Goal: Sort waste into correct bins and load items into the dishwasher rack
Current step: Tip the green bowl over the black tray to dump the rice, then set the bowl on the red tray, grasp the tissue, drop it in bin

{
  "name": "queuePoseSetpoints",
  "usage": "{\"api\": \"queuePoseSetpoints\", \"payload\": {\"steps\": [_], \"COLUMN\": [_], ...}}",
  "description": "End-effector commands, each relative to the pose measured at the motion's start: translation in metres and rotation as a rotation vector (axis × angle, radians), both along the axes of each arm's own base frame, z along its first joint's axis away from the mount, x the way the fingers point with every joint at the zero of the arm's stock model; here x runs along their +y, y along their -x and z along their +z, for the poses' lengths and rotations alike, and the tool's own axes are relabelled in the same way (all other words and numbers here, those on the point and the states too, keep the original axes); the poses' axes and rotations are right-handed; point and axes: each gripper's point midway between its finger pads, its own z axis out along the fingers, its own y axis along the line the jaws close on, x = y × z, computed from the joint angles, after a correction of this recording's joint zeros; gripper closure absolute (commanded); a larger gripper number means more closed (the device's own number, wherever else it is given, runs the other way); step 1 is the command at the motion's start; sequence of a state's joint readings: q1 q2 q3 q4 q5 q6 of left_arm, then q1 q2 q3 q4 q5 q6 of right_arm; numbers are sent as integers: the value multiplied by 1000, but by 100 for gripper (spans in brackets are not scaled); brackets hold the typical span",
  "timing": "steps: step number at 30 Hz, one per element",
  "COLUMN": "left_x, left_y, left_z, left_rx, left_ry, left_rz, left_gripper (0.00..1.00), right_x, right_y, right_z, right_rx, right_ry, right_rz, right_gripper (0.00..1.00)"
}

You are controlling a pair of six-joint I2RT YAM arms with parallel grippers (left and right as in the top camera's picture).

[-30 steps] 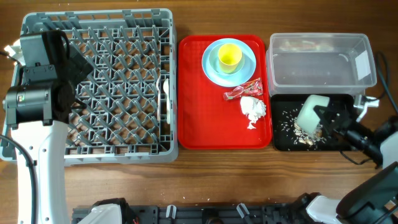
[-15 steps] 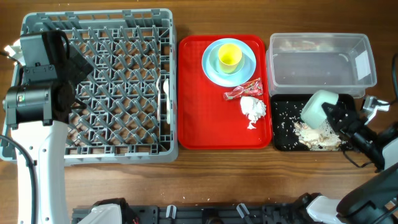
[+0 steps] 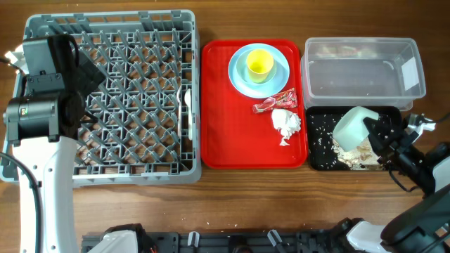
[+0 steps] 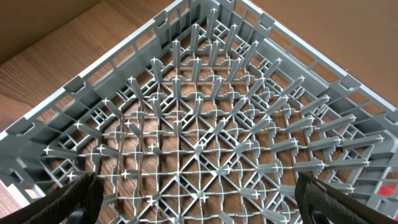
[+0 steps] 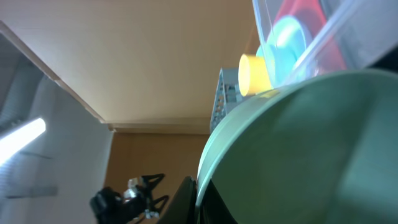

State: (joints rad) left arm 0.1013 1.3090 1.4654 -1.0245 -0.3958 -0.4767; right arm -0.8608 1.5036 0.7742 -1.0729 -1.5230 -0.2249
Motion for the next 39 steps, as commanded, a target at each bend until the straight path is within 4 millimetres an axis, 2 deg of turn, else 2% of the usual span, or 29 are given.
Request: {"api": "queuePoseSetpoints", "payload": {"steps": [1, 3, 5, 7, 9, 10, 12, 15, 16, 17, 20, 21, 24, 26, 27, 29, 30, 32, 35, 36, 39], "left_x": [4, 4, 4, 4, 4, 4, 4, 4, 4, 4, 4, 4, 4, 4, 4, 4, 4, 4, 4, 4, 4], "left_y": [1, 1, 1, 1, 1, 1, 1, 1, 1, 1, 1, 1, 1, 1, 1, 1, 1, 1, 1, 1, 1], "left_z": [5, 5, 5, 5, 5, 5, 5, 5, 5, 5, 5, 5, 5, 5, 5, 5, 5, 5, 5, 5, 5], "left_rx": [-18, -18, -18, -18, -18, -18, -18, -18, -18, -18, -18, -18, -18, -18, -18, -18, -18, -18, -18, -18, -18], "left_ry": [-3, -3, -3, -3, -3, -3, -3, -3, -3, -3, -3, -3, -3, -3, -3, -3, -3, -3, -3, -3, -3], "left_rz": [20, 20, 20, 20, 20, 20, 20, 20, 20, 20, 20, 20, 20, 20, 20, 20, 20, 20, 20, 20, 20], "left_gripper": [0, 0, 0, 0, 0, 0, 0, 0, 0, 0, 0, 0, 0, 0, 0, 0, 0, 0, 0, 0, 0], "right_x": [1, -2, 11, 38, 95, 129, 183, 256, 286, 299, 318, 323, 324, 320, 296, 241, 222, 201, 184, 174, 163], "right_y": [3, -1, -11, -19, -23, -20, -10, -2, 1, 1, -1, 1, -1, -7, -19, -39, -42, -42, -49, -55, -58], "right_z": [-6, 0, 29, 50, 58, 53, 31, -12, -33, -49, -79, -80, -73, -48, -31, -16, -19, -36, -66, -79, -118], "right_rx": [74, 165, 203, 228, 147, 119, 114, 55, 33, 34, 56, 46, 2, -80, -67, 15, 70, 159, 236, 272, 341], "right_ry": [180, 362, 551, 786, 902, 963, 1095, 1248, 1263, 1273, 1244, 1222, 1236, 1274, 1373, 1545, 1591, 1614, 1655, 1690, 1739], "right_rz": [45, 90, 131, 180, 295, 379, 495, 646, 723, 760, 829, 852, 865, 858, 757, 571, 543, 545, 519, 467, 424], "right_gripper": [96, 95, 95, 95, 95, 96, 96, 96, 96, 96, 94, 80, 62, 46, 46, 47, 51, 53, 51, 50, 50]}}
